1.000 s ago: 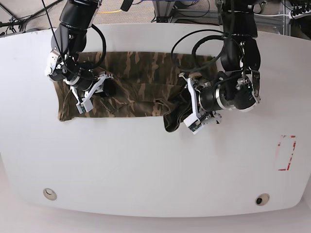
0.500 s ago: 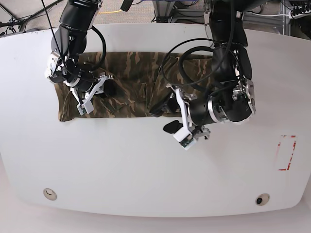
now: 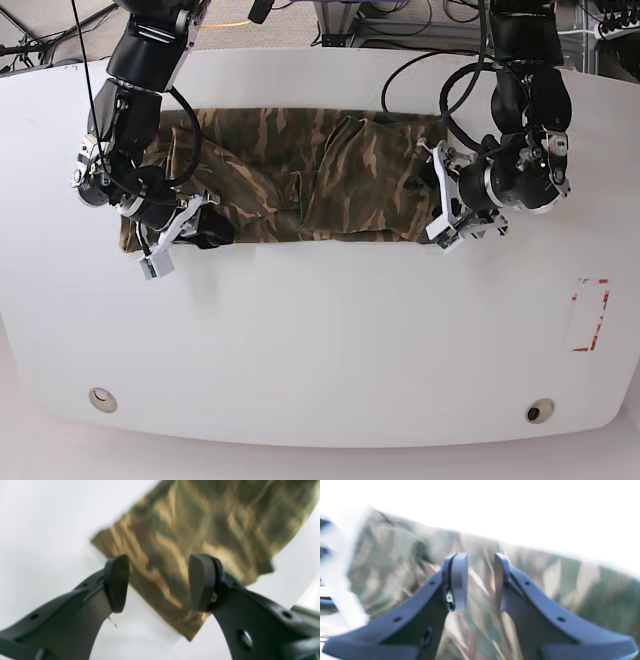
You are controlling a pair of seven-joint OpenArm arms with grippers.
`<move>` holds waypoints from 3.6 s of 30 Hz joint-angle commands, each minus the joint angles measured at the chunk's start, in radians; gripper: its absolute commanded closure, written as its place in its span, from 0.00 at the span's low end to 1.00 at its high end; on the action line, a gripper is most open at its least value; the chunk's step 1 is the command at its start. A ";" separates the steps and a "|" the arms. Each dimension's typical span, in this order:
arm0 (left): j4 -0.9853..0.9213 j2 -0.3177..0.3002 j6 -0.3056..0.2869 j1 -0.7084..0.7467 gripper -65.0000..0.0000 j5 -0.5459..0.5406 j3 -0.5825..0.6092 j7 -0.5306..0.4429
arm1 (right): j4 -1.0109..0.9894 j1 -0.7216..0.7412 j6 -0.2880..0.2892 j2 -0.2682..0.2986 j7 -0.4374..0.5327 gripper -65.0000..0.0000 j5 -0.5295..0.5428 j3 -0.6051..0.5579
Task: Fold the T-shirt properly
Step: 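Grasp the strip end with the left gripper and fold it toward the right gripper, then grasp both ends and fold the strip in half again with both grippers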
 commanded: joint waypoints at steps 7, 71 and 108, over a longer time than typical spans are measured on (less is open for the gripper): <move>0.015 -0.011 -0.002 0.074 0.46 0.089 0.010 -0.082 | 0.016 0.010 0.003 0.070 -0.001 0.27 0.135 0.165; -0.231 0.045 -0.002 -0.021 0.45 0.143 0.011 -0.125 | 0.194 -0.167 0.003 0.121 -0.036 1.00 -0.064 0.228; -0.567 0.314 0.146 -0.181 0.46 0.143 0.007 -0.139 | 0.281 0.019 0.003 -0.053 -0.047 0.93 0.039 -0.098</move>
